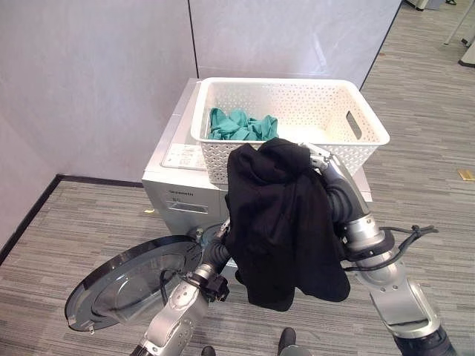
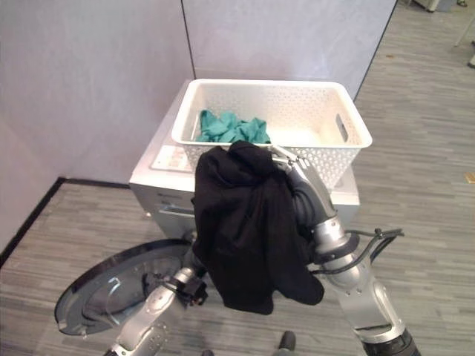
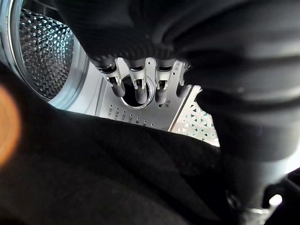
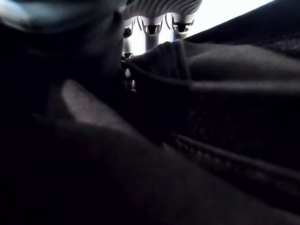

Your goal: Grab the laundry basket,head to the washer,open it,put in the laundry and shut it.

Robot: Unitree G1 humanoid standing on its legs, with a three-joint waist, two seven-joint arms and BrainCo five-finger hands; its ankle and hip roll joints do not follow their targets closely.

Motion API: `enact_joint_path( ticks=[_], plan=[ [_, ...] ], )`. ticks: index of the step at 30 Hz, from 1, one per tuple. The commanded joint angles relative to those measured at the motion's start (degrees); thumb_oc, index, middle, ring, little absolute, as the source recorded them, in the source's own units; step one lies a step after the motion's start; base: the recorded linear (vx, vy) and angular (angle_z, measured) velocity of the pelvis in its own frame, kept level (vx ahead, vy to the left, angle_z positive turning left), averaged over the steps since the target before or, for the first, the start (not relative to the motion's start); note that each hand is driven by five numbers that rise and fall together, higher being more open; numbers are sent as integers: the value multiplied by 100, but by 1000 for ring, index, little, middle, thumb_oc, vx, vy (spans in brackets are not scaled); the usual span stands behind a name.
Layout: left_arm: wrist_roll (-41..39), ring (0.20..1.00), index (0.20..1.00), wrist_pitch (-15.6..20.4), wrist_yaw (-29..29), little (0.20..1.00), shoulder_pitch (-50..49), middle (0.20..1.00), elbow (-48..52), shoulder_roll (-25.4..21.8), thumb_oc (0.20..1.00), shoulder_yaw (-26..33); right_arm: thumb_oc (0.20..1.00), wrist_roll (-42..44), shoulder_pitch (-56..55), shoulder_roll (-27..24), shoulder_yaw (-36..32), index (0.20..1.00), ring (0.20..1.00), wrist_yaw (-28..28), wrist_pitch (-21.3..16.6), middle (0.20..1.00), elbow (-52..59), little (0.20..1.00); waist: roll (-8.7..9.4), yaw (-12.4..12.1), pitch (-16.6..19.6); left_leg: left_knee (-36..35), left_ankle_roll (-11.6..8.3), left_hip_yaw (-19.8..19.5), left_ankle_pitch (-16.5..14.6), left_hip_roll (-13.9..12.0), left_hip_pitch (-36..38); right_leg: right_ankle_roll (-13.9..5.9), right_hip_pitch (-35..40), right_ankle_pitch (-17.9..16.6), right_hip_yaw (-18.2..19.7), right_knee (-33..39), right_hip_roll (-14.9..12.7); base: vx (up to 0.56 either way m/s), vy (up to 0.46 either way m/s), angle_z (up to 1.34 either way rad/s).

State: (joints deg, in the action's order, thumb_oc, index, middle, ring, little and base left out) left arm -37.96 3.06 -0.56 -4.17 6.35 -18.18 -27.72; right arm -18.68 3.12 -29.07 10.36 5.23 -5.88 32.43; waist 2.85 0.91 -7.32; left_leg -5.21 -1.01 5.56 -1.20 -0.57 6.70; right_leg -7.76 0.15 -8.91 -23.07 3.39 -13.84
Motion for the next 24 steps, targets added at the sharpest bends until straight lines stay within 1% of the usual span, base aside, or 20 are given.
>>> enact_joint_path(
  ticks=[1,5,10,15,17,18,19,20,21,23,24],
  plan=[
    [-291,1000,1000,254,-241,1000,-198,1000,573,-176,1000,104,200,323,239,-7,-238,200,200,128,-209,200,352,200,-121,-134,58,23,-44,95,-507,-298,160,-42,64,966,200,-725,-88,-2,-2,4],
    [-578,1000,1000,164,-425,1000,-378,1000,739,-281,1000,71,200,356,163,30,-273,200,200,116,-190,200,354,200,-149,-160,9,30,-55,67,-490,-311,150,-43,107,980,171,-719,-79,-5,-2,7],
    [-547,1000,1000,176,-515,1000,-227,1000,821,-297,1000,-96,200,451,91,103,-218,200,200,89,-216,200,356,200,-139,-142,-42,32,-70,35,-470,-307,110,-40,111,987,145,-708,-82,-6,0,7],
    [-529,1000,1000,175,-483,1000,-104,1000,933,-306,1000,-164,200,489,56,121,-185,200,200,62,-211,200,355,200,-127,-133,-86,29,-73,43,-466,-299,84,-39,94,980,156,-683,-77,-8,-2,8],
    [-320,1000,1000,151,-428,1000,37,1000,1010,-338,1000,-201,200,490,29,115,-186,200,200,58,-192,200,342,200,-130,-122,-132,28,-75,34,-460,-293,56,-30,87,976,144,-671,-76,-18,-4,4],
    [55,1000,1000,128,-418,1000,141,1000,1121,-412,1000,-179,200,428,13,93,-231,200,200,62,-160,200,305,200,-142,-128,-143,25,-79,27,-465,-294,46,-30,88,976,131,-665,-78,-6,-9,9],
    [225,1000,1000,112,-397,1000,184,1000,1204,-442,1000,-152,200,379,13,91,-244,200,200,65,-122,200,261,200,-147,-129,-151,24,-77,19,-469,-290,41,-30,98,976,113,-659,-79,-6,-23,10],
    [748,1000,1000,37,-373,1000,150,1000,1298,-473,1000,-6,200,280,-29,104,-238,200,200,-31,42,200,32,200,-162,-173,-144,22,-75,-2,-483,-287,36,-15,120,988,72,-644,-81,-5,-20,13],
    [764,1000,1000,29,-371,1000,138,1000,1308,-471,1000,-3,200,276,-26,107,-229,200,200,-30,44,200,27,200,-161,-164,-141,22,-76,-7,-483,-287,37,-15,126,989,66,-642,-81,0,-28,14],
    [925,1000,1000,-1,-384,1000,5,1000,1280,-432,1000,77,200,293,-19,129,-178,200,200,-121,166,200,-179,200,-155,-217,-131,21,-80,-18,-490,-291,48,2,174,995,21,-630,-81,6,-15,22],
    [851,1000,1000,4,-396,1000,-20,1000,1260,-389,1000,40,200,414,14,171,-69,200,200,-184,191,200,-284,200,-142,-236,-107,21,-78,-20,-494,-292,63,10,198,991,6,-624,-74,10,-6,16]
  ],
)
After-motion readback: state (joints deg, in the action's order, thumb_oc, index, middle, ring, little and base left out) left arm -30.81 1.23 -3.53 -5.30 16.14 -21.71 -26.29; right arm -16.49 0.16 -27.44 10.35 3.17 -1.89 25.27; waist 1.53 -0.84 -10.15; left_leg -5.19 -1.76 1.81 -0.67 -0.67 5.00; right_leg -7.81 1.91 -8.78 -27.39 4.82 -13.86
